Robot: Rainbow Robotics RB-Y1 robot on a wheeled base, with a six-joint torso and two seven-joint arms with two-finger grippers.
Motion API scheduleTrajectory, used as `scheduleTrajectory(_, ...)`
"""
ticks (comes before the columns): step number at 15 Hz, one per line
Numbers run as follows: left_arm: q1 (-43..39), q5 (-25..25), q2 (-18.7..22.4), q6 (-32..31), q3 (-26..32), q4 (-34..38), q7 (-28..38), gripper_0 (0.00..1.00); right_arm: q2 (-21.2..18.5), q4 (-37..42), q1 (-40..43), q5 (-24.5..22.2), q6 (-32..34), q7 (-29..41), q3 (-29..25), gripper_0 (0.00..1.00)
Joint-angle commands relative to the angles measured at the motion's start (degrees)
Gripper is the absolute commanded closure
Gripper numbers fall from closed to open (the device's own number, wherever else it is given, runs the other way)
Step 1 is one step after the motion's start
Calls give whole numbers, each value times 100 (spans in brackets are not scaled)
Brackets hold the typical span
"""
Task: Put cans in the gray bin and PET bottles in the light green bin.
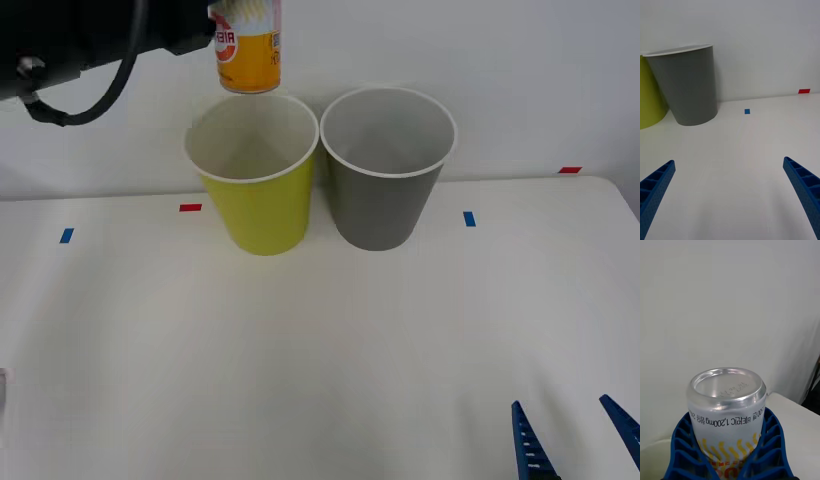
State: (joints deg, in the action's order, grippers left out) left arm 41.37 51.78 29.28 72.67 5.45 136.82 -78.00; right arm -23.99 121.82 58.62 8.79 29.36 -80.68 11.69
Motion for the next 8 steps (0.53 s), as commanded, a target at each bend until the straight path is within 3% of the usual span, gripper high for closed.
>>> scheduleTrajectory(1,275,-871,-159,-772,-861,-481,382,100,0,0,0,0,0,0,0,0)
scheduleTrajectory(4,565,-1337,-362,-1449,-1503,-1193,374,100,0,0,0,0,0,0,0,0)
scheduleTrajectory(8,732,-1504,-669,-2266,-1986,-2054,277,100,0,0,0,0,0,0,0,0)
